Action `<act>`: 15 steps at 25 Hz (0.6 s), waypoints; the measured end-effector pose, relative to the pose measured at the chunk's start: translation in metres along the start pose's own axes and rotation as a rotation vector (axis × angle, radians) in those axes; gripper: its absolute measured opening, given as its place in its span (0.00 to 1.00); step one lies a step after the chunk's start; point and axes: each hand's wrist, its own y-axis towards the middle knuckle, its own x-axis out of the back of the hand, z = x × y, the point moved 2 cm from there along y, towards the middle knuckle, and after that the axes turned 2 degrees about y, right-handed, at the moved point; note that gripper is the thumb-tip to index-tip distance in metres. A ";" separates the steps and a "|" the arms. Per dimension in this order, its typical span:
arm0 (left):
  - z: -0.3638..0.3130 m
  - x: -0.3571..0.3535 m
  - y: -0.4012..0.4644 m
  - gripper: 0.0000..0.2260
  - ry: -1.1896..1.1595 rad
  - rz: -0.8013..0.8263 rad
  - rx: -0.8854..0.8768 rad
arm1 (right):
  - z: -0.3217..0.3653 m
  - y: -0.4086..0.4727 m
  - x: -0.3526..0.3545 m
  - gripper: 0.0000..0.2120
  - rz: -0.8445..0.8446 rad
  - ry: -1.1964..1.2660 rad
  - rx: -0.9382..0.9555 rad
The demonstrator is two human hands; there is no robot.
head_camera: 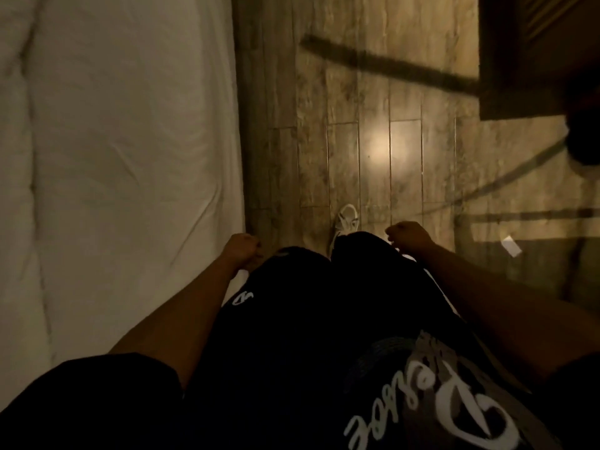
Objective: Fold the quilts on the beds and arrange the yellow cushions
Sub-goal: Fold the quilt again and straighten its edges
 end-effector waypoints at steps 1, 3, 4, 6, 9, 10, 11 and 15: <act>-0.013 0.007 0.001 0.07 0.027 -0.033 0.012 | 0.036 0.008 0.016 0.14 0.010 0.020 0.030; -0.036 0.021 0.003 0.07 0.028 -0.071 0.046 | 0.110 0.020 0.047 0.10 0.029 0.065 0.055; -0.047 0.028 0.005 0.08 0.024 -0.092 0.056 | 0.143 0.029 0.061 0.10 0.028 0.079 0.062; -0.064 0.036 0.013 0.12 0.040 -0.131 0.066 | 0.191 0.048 0.082 0.10 0.028 0.069 0.071; -0.107 0.054 0.042 0.09 0.080 -0.125 0.089 | 0.261 0.079 0.109 0.09 0.044 0.011 0.079; -0.127 0.062 0.052 0.07 0.092 -0.114 0.080 | 0.282 0.091 0.116 0.08 0.046 -0.010 0.076; -0.148 0.072 0.067 0.10 0.101 -0.094 0.062 | 0.303 0.100 0.124 0.08 0.046 -0.031 0.068; -0.264 0.126 0.113 0.14 0.015 -0.021 -0.022 | 0.356 0.130 0.167 0.09 -0.055 -0.046 -0.041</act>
